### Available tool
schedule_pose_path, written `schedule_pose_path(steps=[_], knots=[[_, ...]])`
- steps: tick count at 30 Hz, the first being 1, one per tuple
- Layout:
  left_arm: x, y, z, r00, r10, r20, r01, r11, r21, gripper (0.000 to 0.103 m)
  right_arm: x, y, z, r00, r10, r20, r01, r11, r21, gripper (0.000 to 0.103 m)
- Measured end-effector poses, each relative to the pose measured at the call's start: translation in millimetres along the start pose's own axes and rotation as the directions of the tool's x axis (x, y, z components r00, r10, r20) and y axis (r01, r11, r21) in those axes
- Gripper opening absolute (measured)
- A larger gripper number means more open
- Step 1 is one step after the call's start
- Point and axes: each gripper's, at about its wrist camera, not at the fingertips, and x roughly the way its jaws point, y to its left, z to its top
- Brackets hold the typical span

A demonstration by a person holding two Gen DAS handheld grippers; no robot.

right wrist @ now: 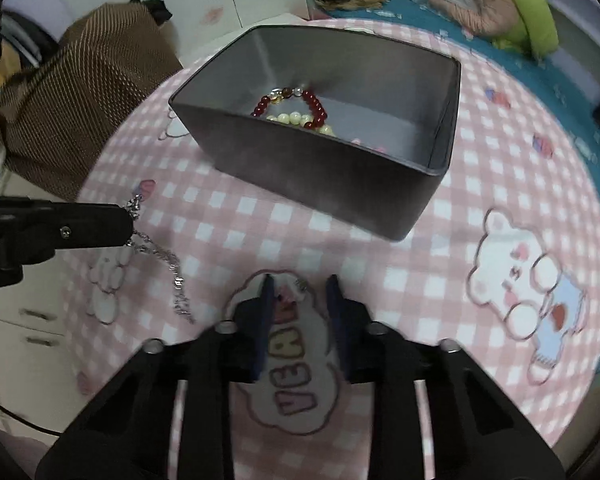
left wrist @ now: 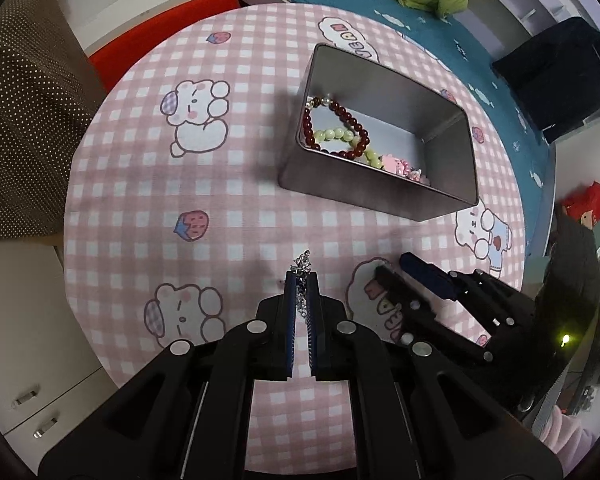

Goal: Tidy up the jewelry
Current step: 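Grasp the end of the silver chain with the left gripper, then carry the dangling silver chain over the grey tray with the left gripper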

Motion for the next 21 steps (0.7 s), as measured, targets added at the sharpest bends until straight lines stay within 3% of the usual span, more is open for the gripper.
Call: schedule_pose_path(steps=[1,6,14,21], knots=[[1,0,0,1.0,0.003,-0.002,-0.003,1.0,0.0,0.005,0,0,0,1.0,-0.002,-0.004,0.002,1.0,-0.008,0.014],[2,-4,4,1.0,0.003,0.007,-0.003,1.0,0.003,0.005,-2,-14,3,0.999,0.034,-0.019,-0.034,0.999,0.04,0.013],[-6,-9,12,1.0,-0.002,0.028,0.002,1.0,0.004,0.005,-28,-28,13,0.998,0.058,0.037,-0.061,0.995,0.081,0.013],[-32,-8,25,0.994,-0.035,0.102,0.037,0.999,-0.016,0.005,-53,-44,28,0.993,0.06,0.099,-0.071,0.992,0.109,0.013]])
